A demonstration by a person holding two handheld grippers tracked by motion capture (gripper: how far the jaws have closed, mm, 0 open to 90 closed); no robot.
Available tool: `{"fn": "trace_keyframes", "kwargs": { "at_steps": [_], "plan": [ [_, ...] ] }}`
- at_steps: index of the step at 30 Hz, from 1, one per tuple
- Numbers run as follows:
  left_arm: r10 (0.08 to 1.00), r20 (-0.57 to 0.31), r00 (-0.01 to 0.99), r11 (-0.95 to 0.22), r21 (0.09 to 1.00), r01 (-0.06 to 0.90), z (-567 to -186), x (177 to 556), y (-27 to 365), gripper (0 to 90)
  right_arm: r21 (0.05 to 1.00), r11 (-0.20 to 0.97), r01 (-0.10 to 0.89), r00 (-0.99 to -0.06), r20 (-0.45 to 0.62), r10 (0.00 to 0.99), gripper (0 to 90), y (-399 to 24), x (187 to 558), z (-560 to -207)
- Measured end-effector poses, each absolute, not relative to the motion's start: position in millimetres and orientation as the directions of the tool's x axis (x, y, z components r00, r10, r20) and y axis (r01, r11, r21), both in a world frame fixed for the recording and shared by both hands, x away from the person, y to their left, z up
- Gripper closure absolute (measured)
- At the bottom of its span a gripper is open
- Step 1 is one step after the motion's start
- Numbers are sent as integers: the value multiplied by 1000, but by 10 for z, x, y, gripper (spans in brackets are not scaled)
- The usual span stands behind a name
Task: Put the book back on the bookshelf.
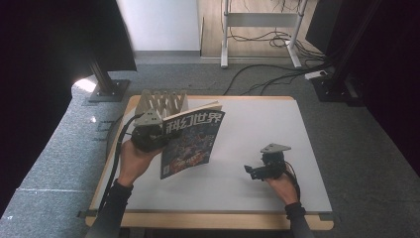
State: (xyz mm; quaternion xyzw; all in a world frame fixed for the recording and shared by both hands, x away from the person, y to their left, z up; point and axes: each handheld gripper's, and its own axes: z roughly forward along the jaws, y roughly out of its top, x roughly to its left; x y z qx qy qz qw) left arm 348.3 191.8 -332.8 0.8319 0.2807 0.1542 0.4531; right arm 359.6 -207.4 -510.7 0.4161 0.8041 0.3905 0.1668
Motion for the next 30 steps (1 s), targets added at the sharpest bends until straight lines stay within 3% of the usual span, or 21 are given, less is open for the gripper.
{"fn": "trace_keyframes", "kwargs": {
  "at_steps": [9, 30],
  "plan": [
    [656, -15, 755, -392, 848, 357, -3253, 3416, 2216, 825, 735, 384, 559, -599, 37, 800, 0, -2019, 3537, -5353],
    [801, -19, 598, -298, 855, 425, -3065, 3363, 2971, 826, 721, 407, 561, -591, 5, 807, 0, -1987, 3518, -5369]
  ]
}}
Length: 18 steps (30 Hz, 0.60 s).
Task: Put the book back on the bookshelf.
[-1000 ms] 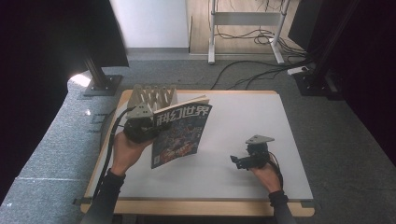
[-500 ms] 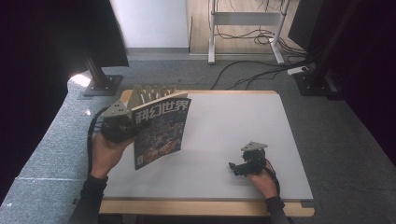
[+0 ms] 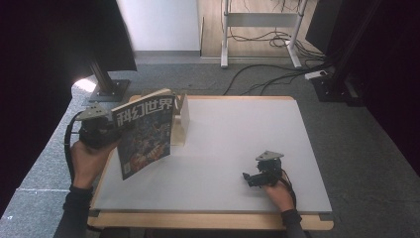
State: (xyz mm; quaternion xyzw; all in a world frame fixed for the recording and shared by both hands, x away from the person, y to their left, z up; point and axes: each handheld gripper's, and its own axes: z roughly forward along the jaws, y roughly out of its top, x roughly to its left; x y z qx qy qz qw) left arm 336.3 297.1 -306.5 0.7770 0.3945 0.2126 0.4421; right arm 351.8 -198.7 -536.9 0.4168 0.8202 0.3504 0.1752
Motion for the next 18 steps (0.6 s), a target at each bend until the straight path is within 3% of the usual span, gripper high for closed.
{"fn": "trace_keyframes", "kwargs": {
  "at_steps": [18],
  "plan": [
    [888, -61, 456, -184, 861, 474, -3151, 3753, 3198, 825, 721, 407, 561, -592, 6, 806, 0, -1989, 3520, -5371]
  ]
}}
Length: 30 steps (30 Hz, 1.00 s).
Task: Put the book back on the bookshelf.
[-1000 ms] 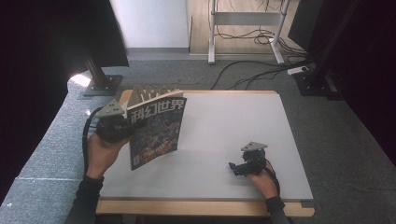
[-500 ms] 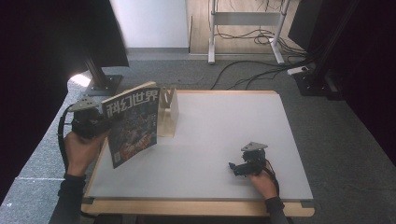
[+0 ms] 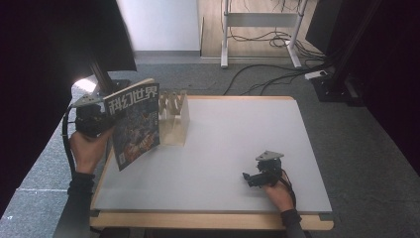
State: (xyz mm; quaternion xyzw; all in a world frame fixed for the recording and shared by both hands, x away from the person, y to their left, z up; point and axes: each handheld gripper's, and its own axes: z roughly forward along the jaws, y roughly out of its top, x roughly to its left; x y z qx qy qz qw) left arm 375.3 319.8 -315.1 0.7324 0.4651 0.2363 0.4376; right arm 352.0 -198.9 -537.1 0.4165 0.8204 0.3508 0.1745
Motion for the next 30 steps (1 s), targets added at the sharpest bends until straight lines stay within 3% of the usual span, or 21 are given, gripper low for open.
{"fn": "trace_keyframes", "kwargs": {
  "at_steps": [14, 20, 25, 30],
  "plan": [
    [923, -52, 382, -133, 887, 442, -3296, 4144, 3087, 825, 720, 407, 562, -593, 7, 805, 0, -1989, 3521, -5371],
    [911, -23, 411, -149, 912, 382, -3423, 4263, 2992, 823, 720, 407, 562, -593, 7, 805, 0, -1990, 3521, -5371],
    [902, -26, 431, -182, 882, 434, -3450, 4253, 3015, 819, 721, 408, 561, -593, 6, 805, 0, -1990, 3521, -5371],
    [885, -51, 462, -244, 796, 555, -3360, 4197, 3110, 811, 720, 408, 561, -593, 6, 805, 0, -1989, 3521, -5372]
  ]
}}
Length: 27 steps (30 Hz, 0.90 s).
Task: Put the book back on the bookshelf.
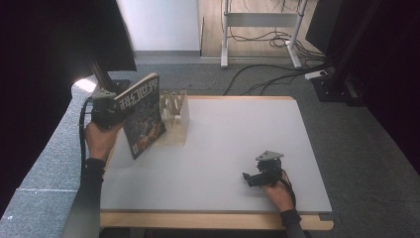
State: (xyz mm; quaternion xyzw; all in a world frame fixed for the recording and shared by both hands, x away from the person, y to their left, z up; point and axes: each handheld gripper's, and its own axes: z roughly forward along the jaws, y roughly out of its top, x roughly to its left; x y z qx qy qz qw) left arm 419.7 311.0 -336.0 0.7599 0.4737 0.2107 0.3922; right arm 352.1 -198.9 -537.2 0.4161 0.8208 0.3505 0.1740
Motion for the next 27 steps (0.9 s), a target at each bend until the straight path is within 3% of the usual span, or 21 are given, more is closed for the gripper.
{"fn": "trace_keyframes", "kwargs": {
  "at_steps": [7, 18, 27],
  "plan": [
    [874, -97, 477, -276, 708, 650, -3315, 4163, 3185, 805, 720, 408, 561, -593, 6, 805, 0, -1989, 3521, -5372],
    [908, -60, 415, -188, 826, 531, -3423, 4259, 3080, 827, 720, 408, 561, -593, 6, 805, 0, -1989, 3521, -5372],
    [918, -86, 387, -140, 844, 519, -3550, 4368, 3039, 822, 721, 408, 560, -593, 6, 805, 0, -1990, 3520, -5372]
  ]
}}
